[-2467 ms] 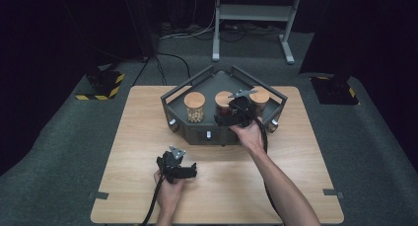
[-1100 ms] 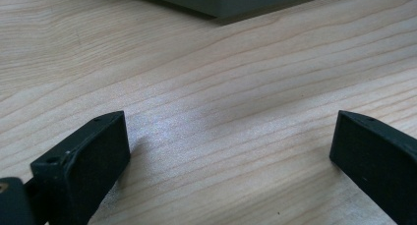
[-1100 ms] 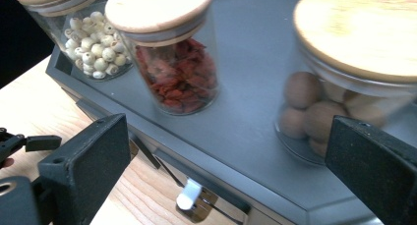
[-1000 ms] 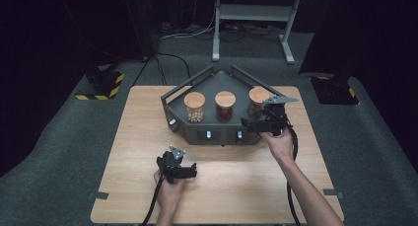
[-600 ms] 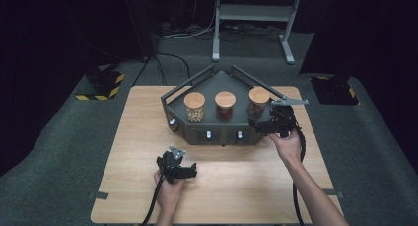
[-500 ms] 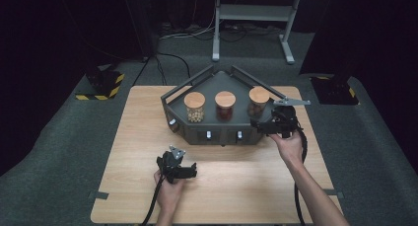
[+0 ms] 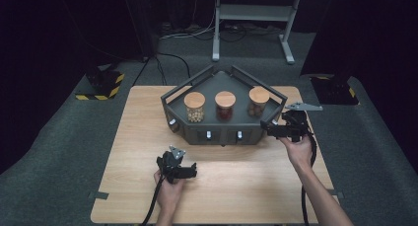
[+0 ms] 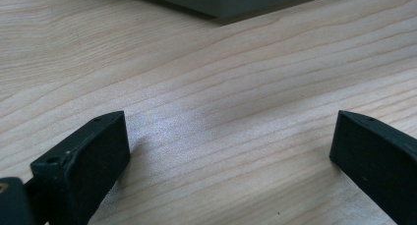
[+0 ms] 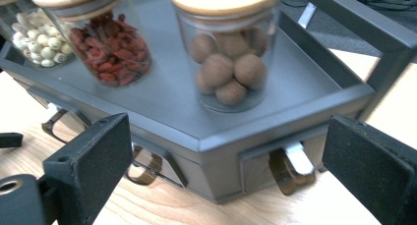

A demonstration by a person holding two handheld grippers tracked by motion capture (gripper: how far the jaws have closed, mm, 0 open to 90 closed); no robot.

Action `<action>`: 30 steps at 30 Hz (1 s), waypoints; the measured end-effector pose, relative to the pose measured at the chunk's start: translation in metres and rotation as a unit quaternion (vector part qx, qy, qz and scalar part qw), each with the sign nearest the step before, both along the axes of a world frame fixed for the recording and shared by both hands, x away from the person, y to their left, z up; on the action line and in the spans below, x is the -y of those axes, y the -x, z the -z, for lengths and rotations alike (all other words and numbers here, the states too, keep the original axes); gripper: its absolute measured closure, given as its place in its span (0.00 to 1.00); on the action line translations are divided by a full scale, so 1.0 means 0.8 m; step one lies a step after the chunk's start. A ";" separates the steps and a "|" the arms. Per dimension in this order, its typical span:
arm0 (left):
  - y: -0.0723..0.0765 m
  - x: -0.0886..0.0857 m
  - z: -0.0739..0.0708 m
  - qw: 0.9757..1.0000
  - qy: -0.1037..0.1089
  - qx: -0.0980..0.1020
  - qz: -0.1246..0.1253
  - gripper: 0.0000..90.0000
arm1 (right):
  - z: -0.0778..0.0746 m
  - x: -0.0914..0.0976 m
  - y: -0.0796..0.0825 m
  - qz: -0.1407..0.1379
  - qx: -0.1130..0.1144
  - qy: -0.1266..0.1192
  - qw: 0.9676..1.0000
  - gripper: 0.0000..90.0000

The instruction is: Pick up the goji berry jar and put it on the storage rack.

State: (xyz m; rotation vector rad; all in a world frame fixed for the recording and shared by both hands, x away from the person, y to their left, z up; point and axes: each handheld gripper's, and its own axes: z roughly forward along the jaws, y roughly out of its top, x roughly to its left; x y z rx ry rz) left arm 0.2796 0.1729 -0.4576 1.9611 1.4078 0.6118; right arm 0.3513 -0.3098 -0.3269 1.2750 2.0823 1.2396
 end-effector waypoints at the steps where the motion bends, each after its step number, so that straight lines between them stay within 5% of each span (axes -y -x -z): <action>1: 0.000 0.000 0.000 1.000 0.000 0.000 0.000 0.02 | 0.000 0.000 0.000 0.000 0.000 0.000 1.000 0.05; 17: 0.000 0.000 0.000 1.000 0.000 0.000 0.000 0.02 | 0.034 0.036 0.015 0.020 -0.015 -0.019 1.000 0.05; 30: 0.000 0.000 0.000 1.000 0.000 0.000 0.000 0.02 | 0.063 0.042 0.025 0.025 -0.021 -0.019 0.999 0.05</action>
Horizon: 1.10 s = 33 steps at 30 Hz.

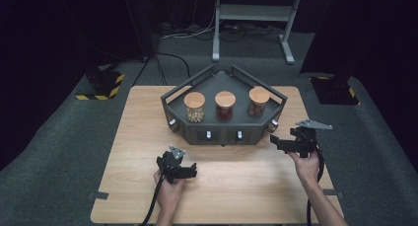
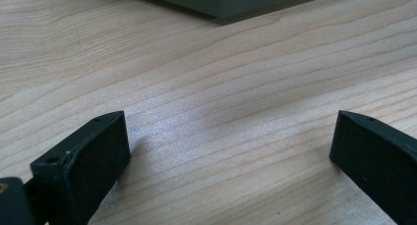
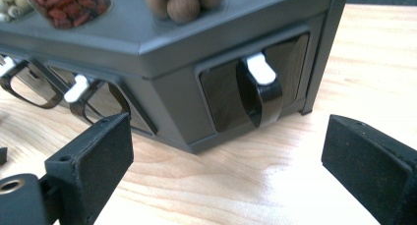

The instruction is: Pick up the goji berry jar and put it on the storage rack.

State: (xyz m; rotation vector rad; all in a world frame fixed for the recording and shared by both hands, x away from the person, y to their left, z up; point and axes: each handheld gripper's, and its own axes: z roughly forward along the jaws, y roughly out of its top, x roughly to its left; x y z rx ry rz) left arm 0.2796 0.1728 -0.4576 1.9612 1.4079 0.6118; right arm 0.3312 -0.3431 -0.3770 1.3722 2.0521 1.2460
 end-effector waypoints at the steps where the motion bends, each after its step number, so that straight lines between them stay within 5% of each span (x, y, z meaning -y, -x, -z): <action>1: 0.000 0.000 0.000 1.000 0.000 0.000 0.000 0.02 | 0.003 0.000 0.000 0.000 -0.001 0.000 1.000 0.05; 33: 0.000 0.000 0.000 1.000 0.000 0.000 0.000 0.02 | 0.054 -0.019 0.016 0.015 -0.016 0.054 0.998 0.06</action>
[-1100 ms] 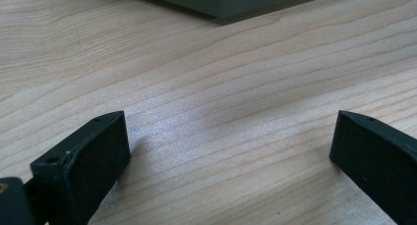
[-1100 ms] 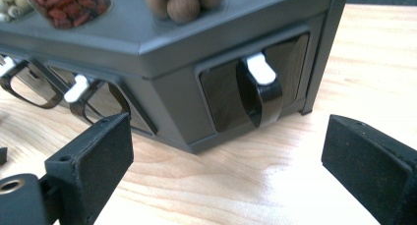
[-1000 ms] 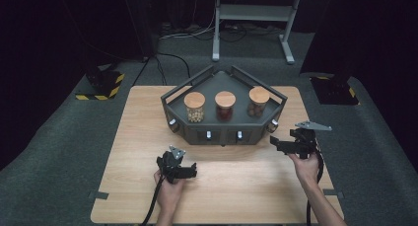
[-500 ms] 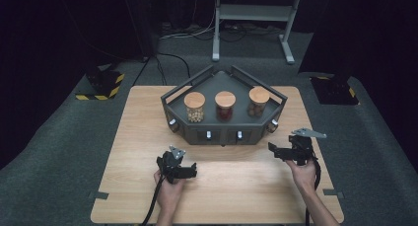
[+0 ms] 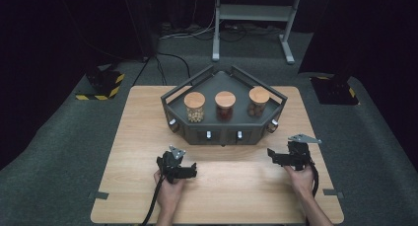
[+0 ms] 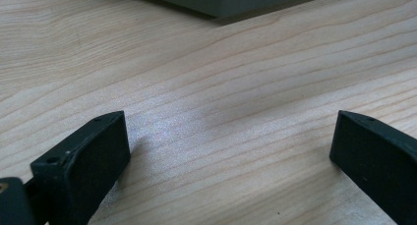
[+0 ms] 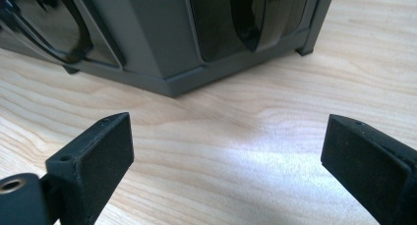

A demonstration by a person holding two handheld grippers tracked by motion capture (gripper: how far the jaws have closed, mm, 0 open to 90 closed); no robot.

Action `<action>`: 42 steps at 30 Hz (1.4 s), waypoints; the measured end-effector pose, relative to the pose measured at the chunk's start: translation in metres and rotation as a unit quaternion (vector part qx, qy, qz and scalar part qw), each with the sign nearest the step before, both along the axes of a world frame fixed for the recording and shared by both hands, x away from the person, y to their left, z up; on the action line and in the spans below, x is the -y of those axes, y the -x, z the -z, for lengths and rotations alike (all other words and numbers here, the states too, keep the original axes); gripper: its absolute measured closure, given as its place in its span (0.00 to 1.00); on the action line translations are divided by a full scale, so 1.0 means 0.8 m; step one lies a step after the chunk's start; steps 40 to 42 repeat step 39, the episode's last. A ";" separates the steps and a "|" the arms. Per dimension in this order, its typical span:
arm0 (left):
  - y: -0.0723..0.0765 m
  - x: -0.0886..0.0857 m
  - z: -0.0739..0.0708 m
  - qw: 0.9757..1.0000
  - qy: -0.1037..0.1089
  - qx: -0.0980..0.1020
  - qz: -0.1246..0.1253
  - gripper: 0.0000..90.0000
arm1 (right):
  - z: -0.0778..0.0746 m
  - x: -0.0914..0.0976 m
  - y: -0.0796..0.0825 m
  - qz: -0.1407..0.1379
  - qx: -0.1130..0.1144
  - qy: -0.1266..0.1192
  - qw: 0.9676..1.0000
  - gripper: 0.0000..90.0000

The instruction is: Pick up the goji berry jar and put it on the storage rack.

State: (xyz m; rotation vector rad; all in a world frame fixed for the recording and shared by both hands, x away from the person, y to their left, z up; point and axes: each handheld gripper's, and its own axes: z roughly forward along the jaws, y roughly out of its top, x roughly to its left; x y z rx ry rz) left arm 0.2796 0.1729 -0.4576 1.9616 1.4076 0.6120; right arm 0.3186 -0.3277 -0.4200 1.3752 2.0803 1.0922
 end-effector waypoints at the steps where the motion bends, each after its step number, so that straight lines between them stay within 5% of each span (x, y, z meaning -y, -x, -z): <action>1: 0.000 0.000 0.000 1.000 0.000 0.000 0.000 0.02 | 0.000 0.000 0.000 0.000 0.000 0.000 1.000 0.06; 19: 0.000 0.001 0.000 1.000 0.000 0.000 -0.001 0.02 | 0.032 -0.029 0.002 -0.008 -0.017 0.049 0.999 0.06; 26: 0.000 0.001 0.000 1.000 0.000 0.000 -0.001 0.01 | 0.041 -0.030 -0.001 -0.010 -0.026 0.041 0.999 0.05; 31: 0.000 0.000 0.000 1.000 0.000 0.000 -0.001 0.01 | 0.043 -0.039 0.003 -0.009 -0.019 0.062 0.998 0.06; 42: 0.000 0.000 0.000 1.000 0.000 0.000 -0.001 0.01 | 0.043 -0.040 0.003 -0.009 -0.019 0.063 0.998 0.06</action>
